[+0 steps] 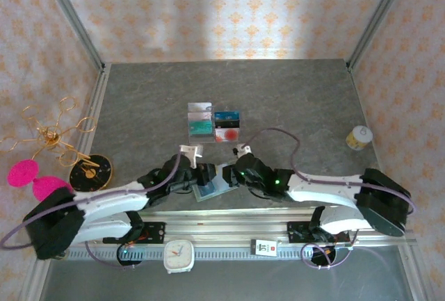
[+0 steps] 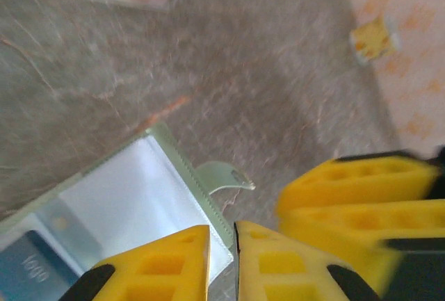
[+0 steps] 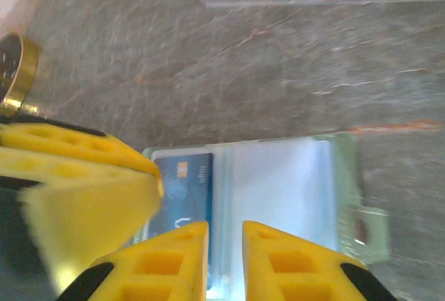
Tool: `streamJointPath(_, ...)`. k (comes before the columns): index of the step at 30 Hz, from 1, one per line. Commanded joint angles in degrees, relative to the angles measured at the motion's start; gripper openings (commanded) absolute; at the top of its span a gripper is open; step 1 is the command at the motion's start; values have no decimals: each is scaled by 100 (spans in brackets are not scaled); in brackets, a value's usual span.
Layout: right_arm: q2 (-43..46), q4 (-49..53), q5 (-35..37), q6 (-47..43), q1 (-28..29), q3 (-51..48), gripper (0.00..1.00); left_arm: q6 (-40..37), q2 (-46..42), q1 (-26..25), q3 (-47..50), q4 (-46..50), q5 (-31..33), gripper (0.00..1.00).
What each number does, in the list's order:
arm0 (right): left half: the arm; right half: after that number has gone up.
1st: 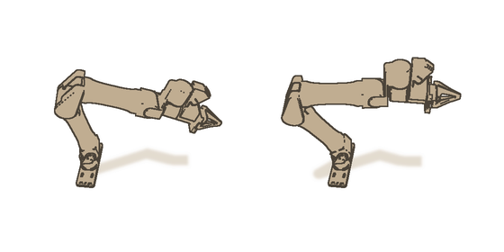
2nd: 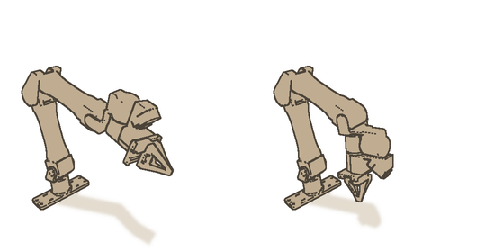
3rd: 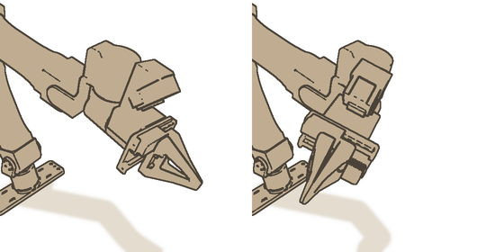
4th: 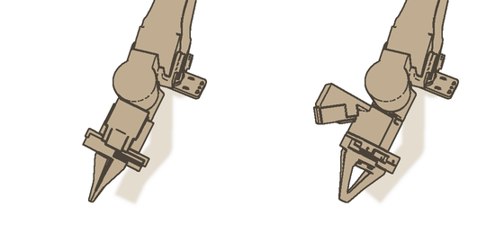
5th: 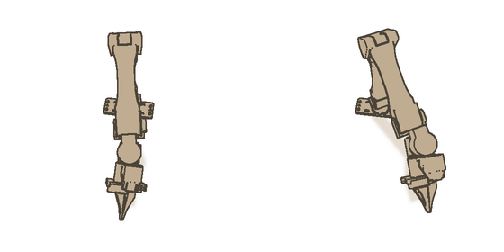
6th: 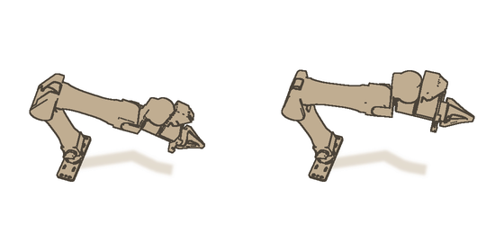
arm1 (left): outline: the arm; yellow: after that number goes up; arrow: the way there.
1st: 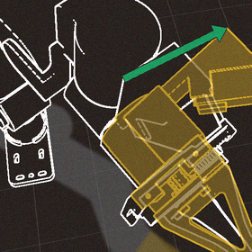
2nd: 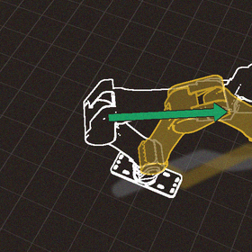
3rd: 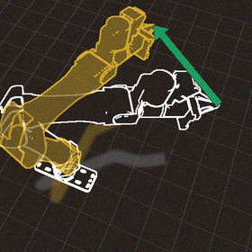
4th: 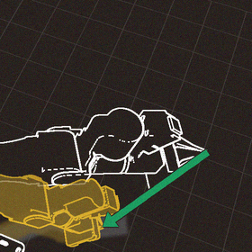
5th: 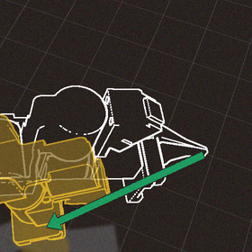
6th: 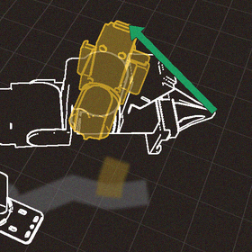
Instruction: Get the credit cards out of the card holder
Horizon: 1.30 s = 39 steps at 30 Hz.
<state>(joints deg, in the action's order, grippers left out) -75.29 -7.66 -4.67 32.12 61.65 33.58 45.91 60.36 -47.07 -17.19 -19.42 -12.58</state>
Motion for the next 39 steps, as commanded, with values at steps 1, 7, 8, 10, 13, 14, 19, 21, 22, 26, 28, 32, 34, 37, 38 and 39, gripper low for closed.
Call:
streamJointPath(1, -484, -137, -663, -408, -78, 385, 19, 219, -516, 114, 447, 883, 351, 18)
streamJointPath(7, -1349, 206, -566, -300, -482, 615, 14, 323, -545, 277, 893, 566, 223, 22)
streamJointPath(8, -1417, 293, -433, -263, -487, 607, 14, 290, -470, 298, 906, 469, 212, 24)
streamJointPath(10, -1450, 502, -178, -122, -489, 533, 13, 173, -233, 353, 858, 369, 237, 26)
streamJointPath(13, -1249, 574, -22, 241, -487, 173, 12, 24, 152, 493, 786, 120, 112, 26)
streamJointPath(14, -1141, 572, 5, 354, -487, 38, 12, -7, 263, 527, 744, 74, 86, 25)
streamJointPath(19, -553, 573, 175, 894, -350, -521, 12, -195, 494, 612, 487, 88, -65, 24)
streamJointPath(21, -375, 677, 300, 904, -287, -480, 15, -223, 330, 613, 422, 252, -87, 24)
streamJointPath(22, -283, 739, 370, 870, -264, -435, 17, -215, 192, 611, 427, 329, -92, 24)
streamJointPath(26, 48, 694, 123, 412, -236, -170, 24, -128, -432, 602, 525, 459, -68, 19)
streamJointPath(28, 37, 492, -385, 260, -233, -19, 25, -77, -488, 585, 605, 275, -110, 13)
streamJointPath(32, -420, -6, -1333, 311, -280, 188, 21, -56, 10, 542, 594, -58, -282, 6)
streamJointPath(34, -633, -224, -1592, 380, -301, 253, 21, -86, 211, 524, 611, -232, -291, 4)
streamJointPath(37, -889, -420, -1827, 540, -358, 298, 21, -208, 360, 520, 543, -160, -176, 0)
streamJointPath(38, -962, -468, -1868, 605, -370, 298, 21, -250, 388, 522, 522, -105, -141, 0)
streamJointPath(39, -1054, -470, -1871, 647, -395, 310, 21, -283, 414, 516, 511, -66, -101, 0)
